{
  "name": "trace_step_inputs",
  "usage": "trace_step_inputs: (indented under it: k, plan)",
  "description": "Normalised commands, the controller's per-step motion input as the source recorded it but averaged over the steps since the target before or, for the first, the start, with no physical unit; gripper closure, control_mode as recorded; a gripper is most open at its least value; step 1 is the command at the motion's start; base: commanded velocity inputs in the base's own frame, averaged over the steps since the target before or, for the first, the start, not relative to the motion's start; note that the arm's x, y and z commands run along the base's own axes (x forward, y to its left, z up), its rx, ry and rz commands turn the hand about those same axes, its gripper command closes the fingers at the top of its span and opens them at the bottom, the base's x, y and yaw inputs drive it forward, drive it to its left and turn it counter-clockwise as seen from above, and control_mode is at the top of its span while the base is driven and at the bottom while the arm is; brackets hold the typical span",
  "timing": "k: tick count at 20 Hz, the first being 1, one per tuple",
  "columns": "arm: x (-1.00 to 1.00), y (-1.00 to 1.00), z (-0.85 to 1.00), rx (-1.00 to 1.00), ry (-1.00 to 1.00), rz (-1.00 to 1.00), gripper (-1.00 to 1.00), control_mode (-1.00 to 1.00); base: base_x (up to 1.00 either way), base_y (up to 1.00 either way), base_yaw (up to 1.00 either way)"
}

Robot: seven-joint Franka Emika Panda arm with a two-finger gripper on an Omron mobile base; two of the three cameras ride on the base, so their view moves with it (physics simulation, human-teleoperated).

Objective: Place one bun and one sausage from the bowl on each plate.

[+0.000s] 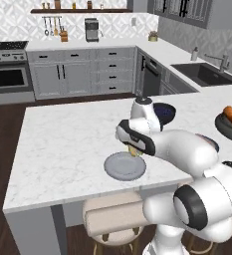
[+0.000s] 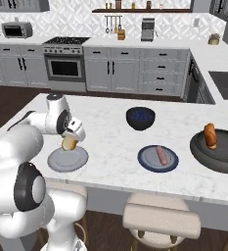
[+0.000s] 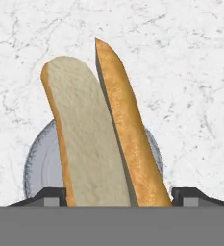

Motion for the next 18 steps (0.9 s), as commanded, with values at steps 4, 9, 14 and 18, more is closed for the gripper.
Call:
trace_step_inputs:
  k: [4,9,14,18]
  plan:
    - [0.00,0.22,-0.92,0.00,0.06,0.07,1.00,-1.00,0.00,0.00,0.00]
    - [0.00,0.13,-0.82,0.00,0.00,0.04,-1.00,-1.00,0.00,0.00,0.00]
    - [0.02,0.03,-0.18,0.01,0.00,0.02,-1.00,-1.00,0.00,0.00,0.00]
    - [0.00,0.00,0.01,0.00,-0.01,0.00,-1.00,-1.00,0.00,0.00,0.00]
